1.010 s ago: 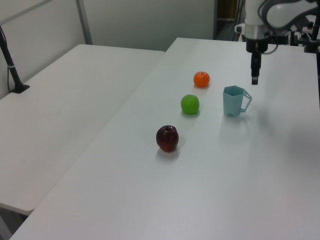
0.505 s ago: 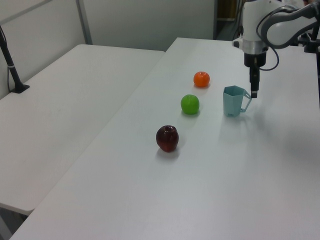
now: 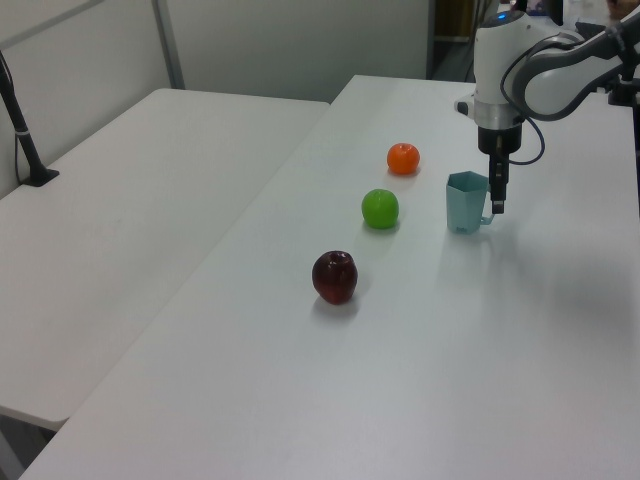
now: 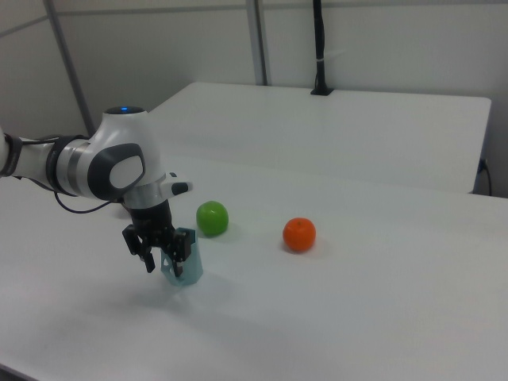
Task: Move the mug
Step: 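Lower the gripper over the mug rim and close on it, then carry the gripped mug across the table toward the dark red apple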
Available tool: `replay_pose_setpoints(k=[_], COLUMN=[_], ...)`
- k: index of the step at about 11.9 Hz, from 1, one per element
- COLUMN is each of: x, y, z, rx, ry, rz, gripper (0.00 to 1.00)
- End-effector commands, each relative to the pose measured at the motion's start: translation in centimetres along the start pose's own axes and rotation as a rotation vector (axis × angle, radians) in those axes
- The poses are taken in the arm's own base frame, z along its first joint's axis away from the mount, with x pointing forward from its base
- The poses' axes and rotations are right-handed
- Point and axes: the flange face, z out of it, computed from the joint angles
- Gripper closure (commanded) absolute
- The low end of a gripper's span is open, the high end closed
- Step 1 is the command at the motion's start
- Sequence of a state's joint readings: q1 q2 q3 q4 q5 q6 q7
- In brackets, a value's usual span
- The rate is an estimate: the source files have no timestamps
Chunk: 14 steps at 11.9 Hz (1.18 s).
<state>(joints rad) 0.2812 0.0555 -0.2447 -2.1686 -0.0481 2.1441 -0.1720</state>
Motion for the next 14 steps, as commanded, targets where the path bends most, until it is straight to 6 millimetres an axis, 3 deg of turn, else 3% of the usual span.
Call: replay_pose_setpoints(k=[1, 5, 9, 12, 14], x=[0.0, -0.1, -0.1, -0.3, -0.6], y=[-0.3, -0.3, -0.2, -0.1, 0.3], z=[0.2, 0.1, -0.1, -0.7, -3.0], rx=[-0.013, -0.012, -0.012, -0.010, -0.009], ry=[0.011, 0.011, 0.014, 0.022, 0.062], rz=[0.010, 0.011, 0.011, 0.011, 0.010], gripper=[0.51, 0.73, 0.87, 0.93, 0.93])
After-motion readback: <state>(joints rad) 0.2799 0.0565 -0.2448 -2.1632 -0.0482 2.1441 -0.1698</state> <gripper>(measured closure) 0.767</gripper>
